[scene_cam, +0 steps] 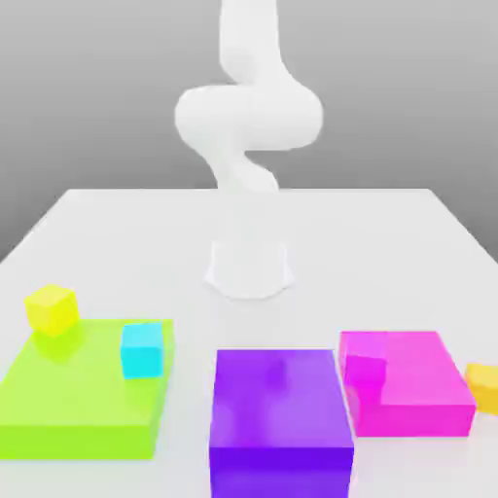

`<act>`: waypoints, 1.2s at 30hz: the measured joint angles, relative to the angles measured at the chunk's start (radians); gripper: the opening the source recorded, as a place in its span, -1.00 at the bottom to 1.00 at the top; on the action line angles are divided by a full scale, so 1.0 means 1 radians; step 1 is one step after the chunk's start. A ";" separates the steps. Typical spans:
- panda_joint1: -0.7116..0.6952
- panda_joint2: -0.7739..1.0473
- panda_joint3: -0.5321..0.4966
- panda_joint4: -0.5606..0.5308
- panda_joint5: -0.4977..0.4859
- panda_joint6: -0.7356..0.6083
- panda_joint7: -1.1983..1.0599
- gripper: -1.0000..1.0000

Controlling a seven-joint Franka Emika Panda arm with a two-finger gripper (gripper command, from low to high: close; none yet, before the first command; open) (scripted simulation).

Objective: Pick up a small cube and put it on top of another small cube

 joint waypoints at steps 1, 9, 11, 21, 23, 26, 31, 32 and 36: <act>0.024 0.039 0.005 -0.007 0.006 0.016 -0.024 0.00; 0.181 0.331 0.070 -0.056 0.044 0.134 -0.195 0.00; 0.213 0.404 0.094 -0.068 0.048 0.164 -0.233 0.00; 0.397 0.769 0.208 -0.129 -0.036 0.312 -0.352 0.00; 0.424 0.844 0.217 -0.141 -0.077 0.341 -0.358 0.00; 0.476 0.956 0.218 -0.153 -0.152 0.387 -0.351 0.00; 0.549 1.134 0.143 -0.123 -0.238 0.516 -0.298 -1.00; 0.549 1.134 0.143 -0.123 -0.238 0.516 -0.298 -1.00; 0.548 1.134 0.144 -0.123 -0.239 0.515 -0.297 -1.00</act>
